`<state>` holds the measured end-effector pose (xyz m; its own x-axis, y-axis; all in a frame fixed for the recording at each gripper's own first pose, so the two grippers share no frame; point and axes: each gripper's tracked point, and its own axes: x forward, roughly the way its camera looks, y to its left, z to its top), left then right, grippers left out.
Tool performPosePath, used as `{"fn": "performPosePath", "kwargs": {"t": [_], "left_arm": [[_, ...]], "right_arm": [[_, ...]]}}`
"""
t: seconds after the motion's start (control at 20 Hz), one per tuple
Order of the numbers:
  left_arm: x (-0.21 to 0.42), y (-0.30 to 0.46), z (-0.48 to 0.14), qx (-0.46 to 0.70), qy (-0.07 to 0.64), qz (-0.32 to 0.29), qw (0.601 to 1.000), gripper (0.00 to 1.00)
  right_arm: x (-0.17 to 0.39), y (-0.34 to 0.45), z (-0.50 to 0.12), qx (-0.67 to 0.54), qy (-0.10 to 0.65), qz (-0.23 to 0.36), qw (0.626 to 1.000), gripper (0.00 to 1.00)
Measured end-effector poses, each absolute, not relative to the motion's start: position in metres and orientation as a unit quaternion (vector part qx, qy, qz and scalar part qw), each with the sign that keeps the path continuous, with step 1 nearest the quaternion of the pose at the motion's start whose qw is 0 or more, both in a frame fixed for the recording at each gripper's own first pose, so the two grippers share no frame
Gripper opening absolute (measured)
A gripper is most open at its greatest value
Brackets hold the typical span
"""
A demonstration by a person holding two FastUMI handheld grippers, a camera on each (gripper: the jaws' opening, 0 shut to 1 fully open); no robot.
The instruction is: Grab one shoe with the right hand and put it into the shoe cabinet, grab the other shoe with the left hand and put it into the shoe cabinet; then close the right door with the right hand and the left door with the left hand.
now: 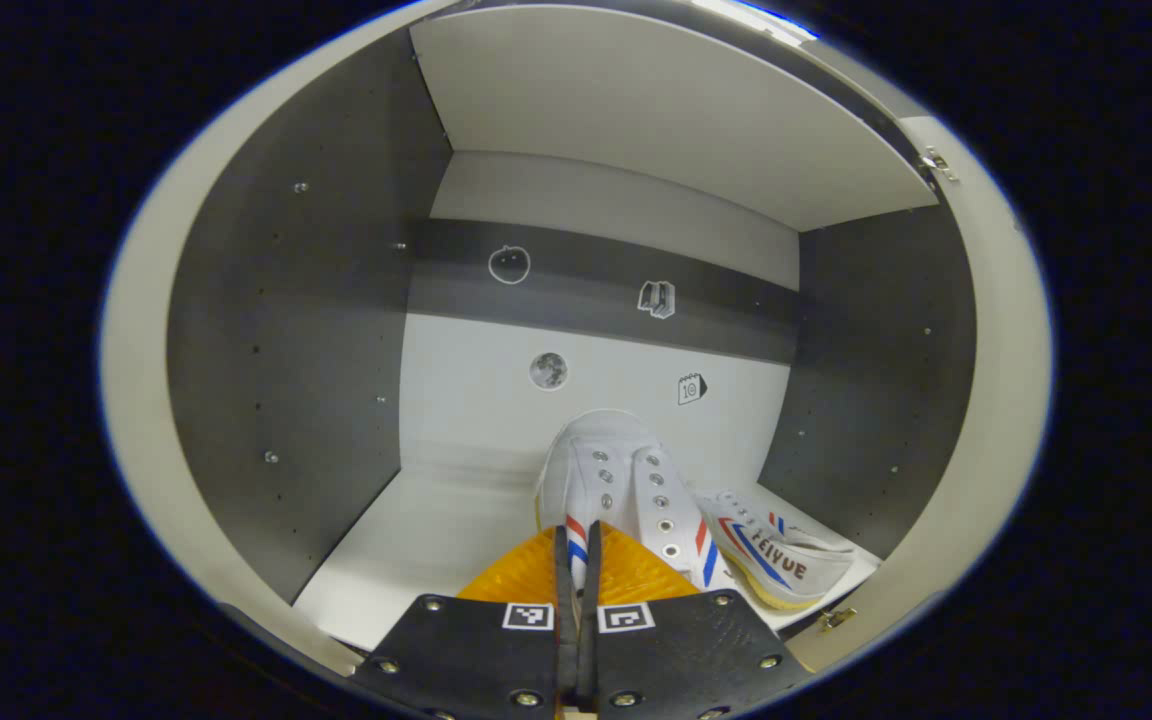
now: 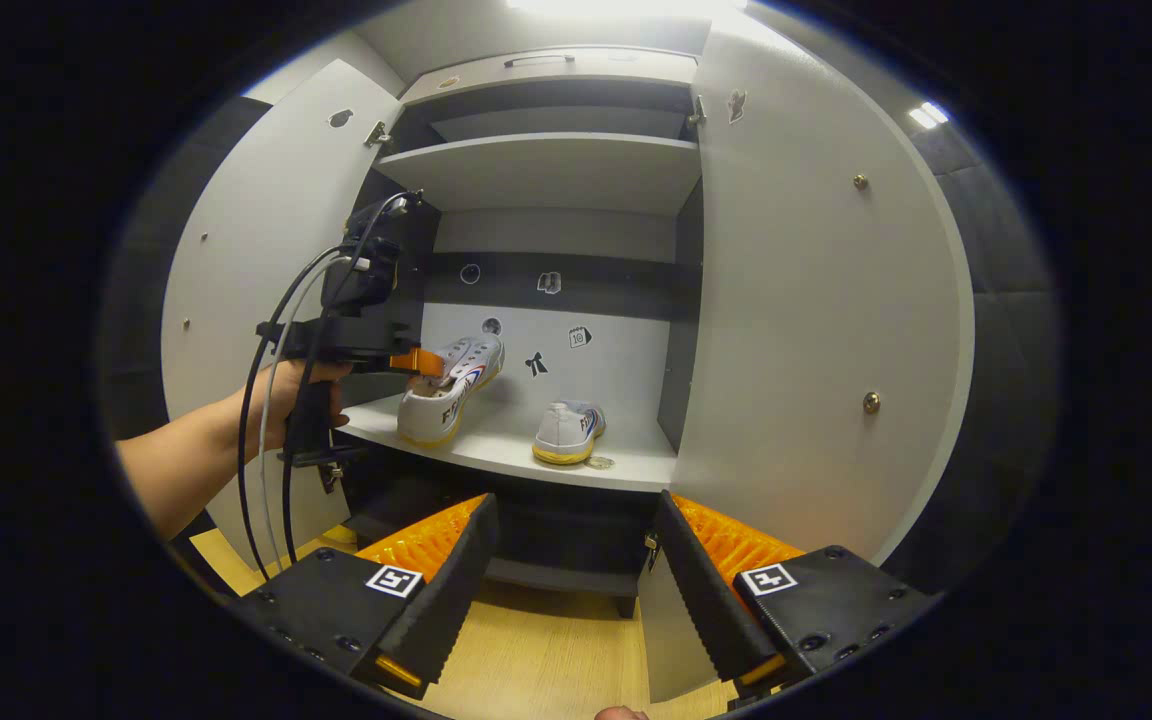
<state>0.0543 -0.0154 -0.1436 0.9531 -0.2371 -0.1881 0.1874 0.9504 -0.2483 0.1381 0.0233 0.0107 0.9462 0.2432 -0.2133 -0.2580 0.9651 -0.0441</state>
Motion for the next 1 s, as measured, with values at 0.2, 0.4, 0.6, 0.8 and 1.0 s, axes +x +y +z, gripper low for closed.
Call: {"fn": "performPosePath", "kwargs": {"t": [0.2, 0.4, 0.6, 0.8, 1.0], "left_arm": [[0.054, -0.020, -0.151, -0.103, 0.130, -0.093, 0.982, 0.01], [0.056, -0.024, -0.156, -0.102, 0.164, -0.084, 0.977, 0.01], [0.053, -0.029, -0.161, -0.103, 0.192, -0.068, 0.974, 0.02], [0.045, -0.023, -0.140, -0.096, 0.154, -0.074, 0.981, 0.32], [0.016, -0.027, -0.114, -0.058, 0.128, -0.078, 0.987, 0.97]], "right_arm": [[0.141, 0.028, 0.005, -0.037, 0.108, 0.131, 0.985, 0.96], [0.142, 0.031, 0.002, -0.035, 0.112, 0.131, 0.984, 0.96], [0.141, 0.032, 0.002, -0.033, 0.113, 0.130, 0.984, 0.96], [0.136, 0.030, 0.008, -0.033, 0.105, 0.126, 0.986, 0.99], [0.125, 0.027, 0.019, -0.025, 0.097, 0.122, 0.987, 0.96]]}}
